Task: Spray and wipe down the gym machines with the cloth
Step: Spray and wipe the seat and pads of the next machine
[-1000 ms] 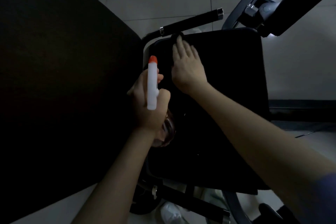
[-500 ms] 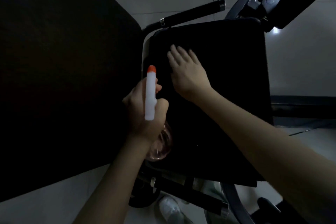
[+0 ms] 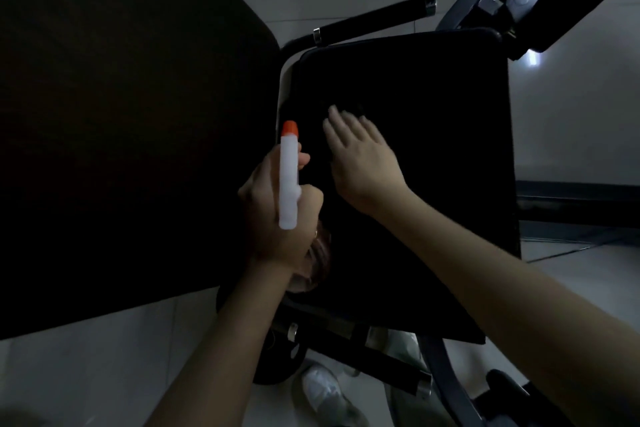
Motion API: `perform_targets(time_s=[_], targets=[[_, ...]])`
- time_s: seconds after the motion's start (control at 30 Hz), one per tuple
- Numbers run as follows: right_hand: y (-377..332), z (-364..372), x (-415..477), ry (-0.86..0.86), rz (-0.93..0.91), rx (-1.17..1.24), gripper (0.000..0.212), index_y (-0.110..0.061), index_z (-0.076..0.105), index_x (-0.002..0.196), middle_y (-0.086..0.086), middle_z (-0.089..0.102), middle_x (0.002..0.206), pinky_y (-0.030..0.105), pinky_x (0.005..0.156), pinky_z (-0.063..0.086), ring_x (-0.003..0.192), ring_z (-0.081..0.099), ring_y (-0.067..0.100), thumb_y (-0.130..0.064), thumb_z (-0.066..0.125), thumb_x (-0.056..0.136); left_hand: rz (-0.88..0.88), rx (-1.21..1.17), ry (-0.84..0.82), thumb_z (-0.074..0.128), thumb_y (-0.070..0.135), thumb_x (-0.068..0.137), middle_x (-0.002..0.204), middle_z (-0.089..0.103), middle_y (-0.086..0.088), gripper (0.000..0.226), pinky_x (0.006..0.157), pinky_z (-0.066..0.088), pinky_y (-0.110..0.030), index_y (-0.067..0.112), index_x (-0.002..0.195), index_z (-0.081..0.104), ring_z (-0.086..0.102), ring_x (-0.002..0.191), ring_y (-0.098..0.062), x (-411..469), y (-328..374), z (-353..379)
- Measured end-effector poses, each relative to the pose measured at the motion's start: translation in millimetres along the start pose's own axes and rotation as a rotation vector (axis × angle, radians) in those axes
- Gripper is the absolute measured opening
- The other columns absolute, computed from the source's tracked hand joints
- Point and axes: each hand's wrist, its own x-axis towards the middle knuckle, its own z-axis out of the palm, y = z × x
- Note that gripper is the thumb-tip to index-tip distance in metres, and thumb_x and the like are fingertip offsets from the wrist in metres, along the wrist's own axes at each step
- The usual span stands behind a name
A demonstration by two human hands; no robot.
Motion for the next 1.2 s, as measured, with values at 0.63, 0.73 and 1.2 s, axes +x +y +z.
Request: perform_targets(time_s=[0.63,0.73,1.2], targets=[[41,-1,-68,-0.055,-0.047,-0.014,0.073,-0.021,0.017,0.150,-0.001,0.008,0.158,0.026,0.112,-0.011,0.146,0.006,0.015,-0.047,0.006,0.083,0.036,0.152,-0.047,0.040,0.021,0.079,0.100,0.063,-0.016,0.048,0.077,0.036,0.001,-0.009,0.113,0.055,0.054,0.092,-0.012,-33,14,-30],[24,1,-32,-0.010,0.142,0.026,0.067,-0.020,0.007,0.152,-0.001,0.002,0.159,0.033,0.117,-0.005,0.146,0.001,0.014,-0.042,0.025,0.091,0.016,0.164,-0.045,0.040,0.022,0.079,0.099,0.062,-0.015,0.049,0.075,0.036,0.002,-0.008,0.114,0.055,0.056,0.089,-0.013,-28,13,-29],[3,11,-65,0.032,0.158,-0.073,0.059,-0.013,0.010,0.151,0.005,0.004,0.159,0.035,0.116,-0.006,0.146,0.004,0.018,-0.032,0.023,0.097,0.055,0.192,-0.203,0.051,0.010,0.075,0.097,0.063,-0.012,0.044,0.074,0.040,-0.010,-0.007,0.114,0.057,0.059,0.088,-0.017,-31,18,-43]])
